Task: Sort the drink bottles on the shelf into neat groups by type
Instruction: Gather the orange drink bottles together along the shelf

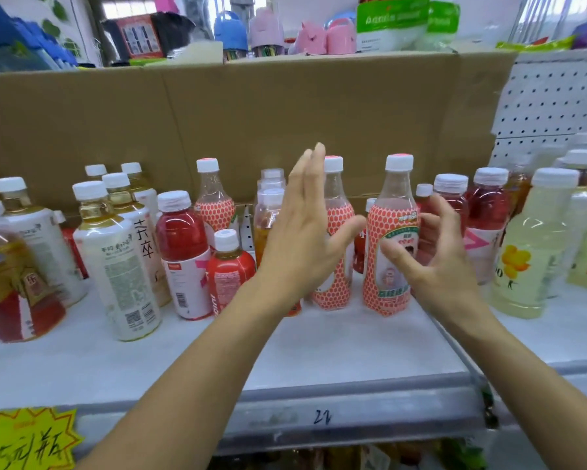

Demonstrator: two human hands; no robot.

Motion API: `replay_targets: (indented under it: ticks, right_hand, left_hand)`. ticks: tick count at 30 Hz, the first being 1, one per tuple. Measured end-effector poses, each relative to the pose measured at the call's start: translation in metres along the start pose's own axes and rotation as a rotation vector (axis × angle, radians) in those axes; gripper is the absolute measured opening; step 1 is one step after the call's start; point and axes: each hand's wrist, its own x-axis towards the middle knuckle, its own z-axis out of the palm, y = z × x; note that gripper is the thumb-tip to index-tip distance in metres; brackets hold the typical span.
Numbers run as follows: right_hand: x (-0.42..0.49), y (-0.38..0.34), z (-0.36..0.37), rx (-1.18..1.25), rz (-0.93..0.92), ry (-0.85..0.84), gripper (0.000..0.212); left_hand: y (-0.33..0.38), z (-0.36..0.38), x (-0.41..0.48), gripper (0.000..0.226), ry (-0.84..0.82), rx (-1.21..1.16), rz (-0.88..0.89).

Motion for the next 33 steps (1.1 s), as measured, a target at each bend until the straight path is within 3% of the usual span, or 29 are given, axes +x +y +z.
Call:
replay_targets:
  ticks: [3, 5, 7, 11, 16, 19, 22, 28, 33]
  right_hand:
    - [0.008, 0.009, 0.003, 0.064, 0.073, -0.115, 0.095]
    - [0.01, 0.015, 0.006, 0.113, 0.113, -0.176, 0.092]
    - [0.011, 0.017, 0.005, 0.157, 0.138, -0.22, 0.083]
    - [0.006, 0.017, -0.001, 0.189, 0.129, -0.255, 0.071]
    - [-0.017, 0.005, -0.013, 0.206, 0.108, -0.247, 0.071]
    - [-0.033, -0.004, -0.019, 0.228, 0.111, -0.225, 0.07]
    - [-0.043, -0.01, -0.023, 0.205, 0.109, -0.216, 0.071]
    - [-0.055, -0.02, -0.021, 0.13, 0.086, -0.137, 0.064]
    - [-0.058, -0.029, -0.026, 0.132, 0.09, -0.102, 0.063]
  left_hand:
    - [0.009, 0.018, 0.028, 0.073, -0.044, -0.302, -0.237]
    - [0.004, 0.029, 0.04, 0.043, 0.007, -0.362, -0.318]
    - [-0.001, 0.036, 0.046, 0.029, 0.046, -0.359, -0.309]
    - [-0.004, 0.041, 0.041, 0.023, 0.047, -0.268, -0.196]
    - [-0.004, 0.038, 0.025, 0.032, 0.093, -0.337, -0.196]
    - [0.003, 0.038, 0.003, 0.035, 0.009, -0.452, -0.264]
    - [0.0, 0.044, -0.023, 0.059, -0.091, -0.677, -0.385]
    - [-0.003, 0.047, -0.055, 0.065, -0.179, -0.651, -0.438]
    - [0.013, 0.043, -0.055, 0.088, -0.131, -0.631, -0.42]
